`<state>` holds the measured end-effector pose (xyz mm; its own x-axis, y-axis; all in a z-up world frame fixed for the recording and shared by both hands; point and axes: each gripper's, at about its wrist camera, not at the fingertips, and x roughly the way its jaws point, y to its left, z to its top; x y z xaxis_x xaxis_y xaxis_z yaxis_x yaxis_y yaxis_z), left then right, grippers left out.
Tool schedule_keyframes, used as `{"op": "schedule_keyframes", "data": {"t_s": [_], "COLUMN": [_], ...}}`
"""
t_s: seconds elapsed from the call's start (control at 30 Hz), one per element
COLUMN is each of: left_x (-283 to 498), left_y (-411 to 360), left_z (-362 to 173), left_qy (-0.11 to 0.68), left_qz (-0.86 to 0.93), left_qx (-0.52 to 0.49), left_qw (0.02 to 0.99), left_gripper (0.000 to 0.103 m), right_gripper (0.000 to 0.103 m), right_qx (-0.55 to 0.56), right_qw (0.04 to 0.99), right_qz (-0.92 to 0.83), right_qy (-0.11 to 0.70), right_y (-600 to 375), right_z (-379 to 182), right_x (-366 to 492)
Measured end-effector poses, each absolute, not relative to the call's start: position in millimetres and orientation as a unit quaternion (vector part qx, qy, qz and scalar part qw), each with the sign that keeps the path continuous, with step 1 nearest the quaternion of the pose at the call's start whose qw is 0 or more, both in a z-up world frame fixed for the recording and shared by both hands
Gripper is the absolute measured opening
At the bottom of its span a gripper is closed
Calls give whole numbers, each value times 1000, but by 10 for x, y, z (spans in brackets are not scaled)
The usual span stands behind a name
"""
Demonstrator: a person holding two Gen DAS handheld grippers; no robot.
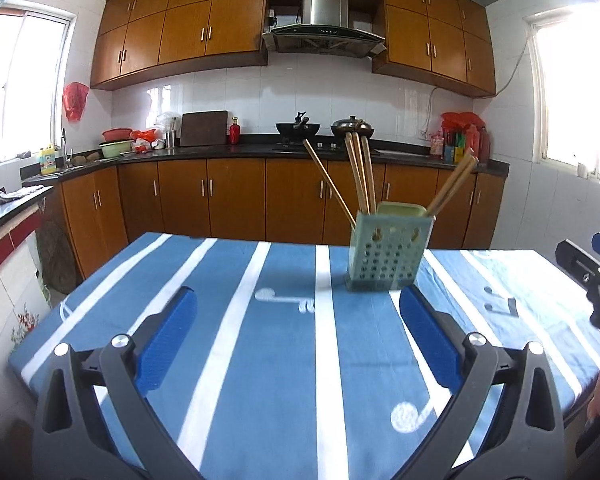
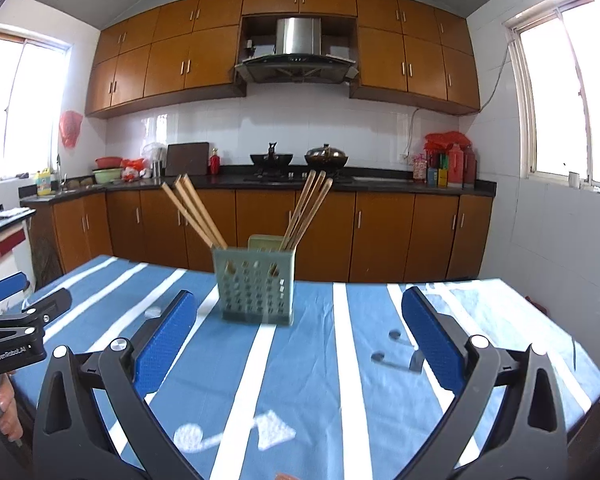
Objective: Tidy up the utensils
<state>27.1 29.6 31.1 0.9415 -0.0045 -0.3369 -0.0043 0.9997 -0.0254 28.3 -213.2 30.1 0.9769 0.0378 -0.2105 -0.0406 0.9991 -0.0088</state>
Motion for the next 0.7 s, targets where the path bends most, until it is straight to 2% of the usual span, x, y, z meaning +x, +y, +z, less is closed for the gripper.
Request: {"op": "schedule_keyframes", "data": {"t_s": [0.2, 0.7], "left_x": [98, 7], "left_y": [203, 254], "left_z": [144, -120], "left_qy": [170, 202], "left_qz": [-4, 15], "left_qx": [-2, -13], "left_qw": [986, 979], "left_gripper": [99, 99], "right_gripper": [101, 101], "right_qx": [-7, -17], "right_qw": [991, 986], "right_qz": [19, 18], "right_qy": [130, 163], "right_y": [-2102, -2031], "right_z": [18, -293], "right_x": [145, 20]}}
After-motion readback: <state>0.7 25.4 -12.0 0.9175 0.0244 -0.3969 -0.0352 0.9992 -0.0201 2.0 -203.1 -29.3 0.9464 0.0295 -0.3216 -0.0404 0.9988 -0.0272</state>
